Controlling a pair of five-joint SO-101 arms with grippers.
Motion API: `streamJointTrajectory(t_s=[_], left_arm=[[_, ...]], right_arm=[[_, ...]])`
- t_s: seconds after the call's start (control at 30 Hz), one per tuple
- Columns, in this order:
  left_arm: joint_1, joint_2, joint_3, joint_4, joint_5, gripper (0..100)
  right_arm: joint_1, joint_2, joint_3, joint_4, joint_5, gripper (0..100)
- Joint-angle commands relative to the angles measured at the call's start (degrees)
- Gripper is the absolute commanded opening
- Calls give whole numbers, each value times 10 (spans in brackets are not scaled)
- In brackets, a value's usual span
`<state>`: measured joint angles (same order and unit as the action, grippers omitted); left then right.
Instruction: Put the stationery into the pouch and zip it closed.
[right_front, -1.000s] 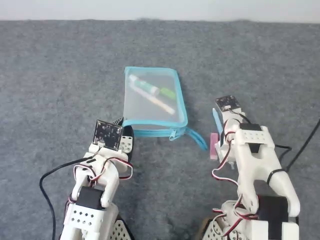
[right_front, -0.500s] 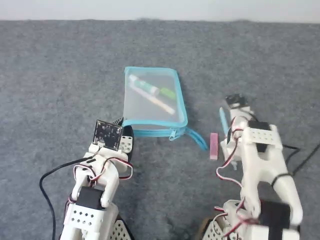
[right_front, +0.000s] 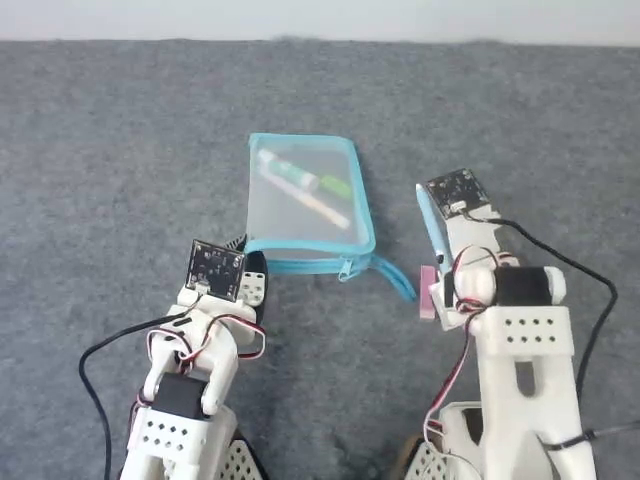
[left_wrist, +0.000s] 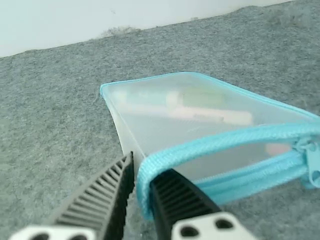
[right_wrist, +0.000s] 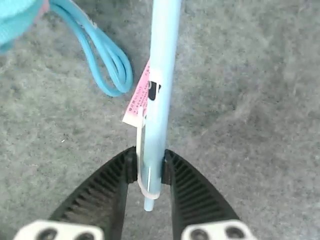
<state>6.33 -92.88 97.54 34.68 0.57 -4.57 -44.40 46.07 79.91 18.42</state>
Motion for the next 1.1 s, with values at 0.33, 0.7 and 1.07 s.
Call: streamJointTrajectory(t_s=[0.33, 0.7, 1.07], left_arm=[[-4, -11, -6, 2, -21, 12], [-4, -11, -6, 3, -26, 12], [-4, -11, -6, 3, -26, 12]], right_arm=[[-220, -162, -9, 69, 89, 6], [-285, -163, -12, 131, 164, 6], [-284, -6, -94, 129, 103, 6]])
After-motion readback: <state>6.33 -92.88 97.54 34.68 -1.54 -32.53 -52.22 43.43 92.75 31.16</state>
